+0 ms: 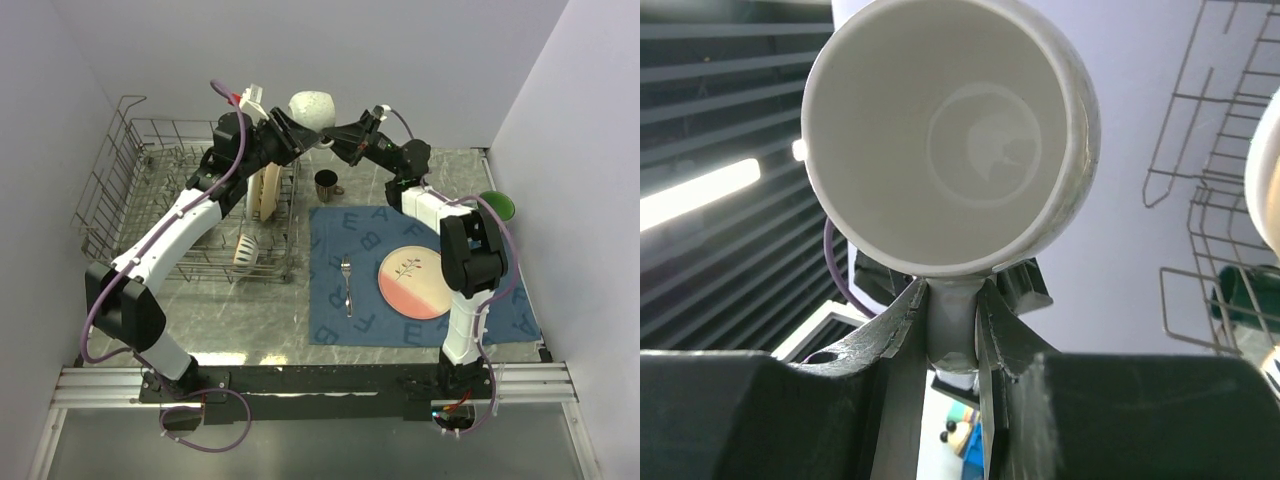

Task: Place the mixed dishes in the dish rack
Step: Pass the cup from the right arm to the left, then place the cup upside down on the dish rack

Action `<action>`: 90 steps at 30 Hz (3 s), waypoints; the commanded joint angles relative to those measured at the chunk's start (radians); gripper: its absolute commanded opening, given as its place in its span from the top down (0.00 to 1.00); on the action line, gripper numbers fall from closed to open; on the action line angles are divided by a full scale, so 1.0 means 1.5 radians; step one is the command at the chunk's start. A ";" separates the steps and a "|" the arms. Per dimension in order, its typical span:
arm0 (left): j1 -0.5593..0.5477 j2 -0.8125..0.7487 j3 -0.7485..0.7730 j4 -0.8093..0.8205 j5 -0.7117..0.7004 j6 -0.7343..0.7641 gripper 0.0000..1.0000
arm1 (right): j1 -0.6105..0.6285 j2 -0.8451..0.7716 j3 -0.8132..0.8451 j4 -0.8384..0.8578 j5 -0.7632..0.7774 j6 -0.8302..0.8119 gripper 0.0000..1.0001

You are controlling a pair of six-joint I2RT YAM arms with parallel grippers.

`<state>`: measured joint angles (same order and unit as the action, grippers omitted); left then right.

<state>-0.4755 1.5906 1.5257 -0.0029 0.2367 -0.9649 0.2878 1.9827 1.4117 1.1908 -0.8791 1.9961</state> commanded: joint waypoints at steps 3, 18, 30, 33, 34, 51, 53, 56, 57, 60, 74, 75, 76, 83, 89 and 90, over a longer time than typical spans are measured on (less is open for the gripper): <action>-0.003 -0.009 -0.003 0.058 -0.030 -0.009 0.63 | 0.038 -0.020 0.008 0.181 0.048 0.330 1.00; -0.013 -0.029 0.031 0.019 -0.066 0.072 0.99 | 0.054 0.005 -0.003 0.213 0.043 0.357 1.00; -0.014 -0.068 0.080 -0.061 -0.092 0.108 0.99 | 0.063 0.038 0.039 0.223 0.033 0.360 0.34; -0.014 -0.072 0.096 -0.075 -0.102 0.113 0.99 | 0.065 0.041 0.044 0.218 0.019 0.359 0.24; -0.014 -0.075 0.101 -0.077 -0.111 0.116 0.99 | 0.065 0.040 0.042 0.219 0.013 0.358 0.22; -0.012 -0.095 0.119 -0.009 -0.081 0.045 0.99 | 0.081 0.022 -0.028 0.189 -0.116 0.291 0.16; -0.012 -0.096 0.122 -0.010 -0.082 0.042 0.99 | 0.081 0.016 -0.046 0.168 -0.131 0.259 0.16; -0.012 -0.098 0.114 -0.012 -0.078 0.043 0.99 | 0.080 0.013 -0.085 0.173 -0.126 0.233 0.16; -0.012 -0.099 0.112 -0.013 -0.077 0.043 0.99 | 0.079 0.013 -0.088 0.176 -0.126 0.232 0.16; -0.012 -0.106 0.097 -0.016 -0.085 0.048 0.99 | 0.079 0.009 -0.085 0.175 -0.126 0.222 0.16; 0.061 -0.098 0.182 -0.223 -0.217 0.211 0.99 | 0.013 -0.081 -0.129 0.042 -0.197 0.091 0.16; 0.091 -0.096 0.189 -0.242 -0.233 0.220 0.99 | 0.005 -0.085 -0.130 0.034 -0.200 0.085 0.16; 0.107 -0.096 0.191 -0.253 -0.234 0.240 0.99 | 0.001 -0.096 -0.131 0.024 -0.208 0.069 0.16; 0.233 -0.080 0.184 -0.319 -0.248 0.352 0.99 | -0.019 -0.127 -0.118 -0.067 -0.233 0.001 0.16; 0.305 -0.057 0.155 -0.341 -0.275 0.448 0.99 | -0.036 -0.130 -0.122 -0.073 -0.236 -0.005 0.16; 0.314 -0.056 0.150 -0.343 -0.274 0.449 0.99 | -0.039 -0.131 -0.125 -0.070 -0.236 -0.002 0.16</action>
<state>-0.0525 1.5139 1.7420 -0.5972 -0.1440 -0.4038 0.2546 1.8290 1.2171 1.0779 -1.2175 2.0026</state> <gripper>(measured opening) 0.230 0.840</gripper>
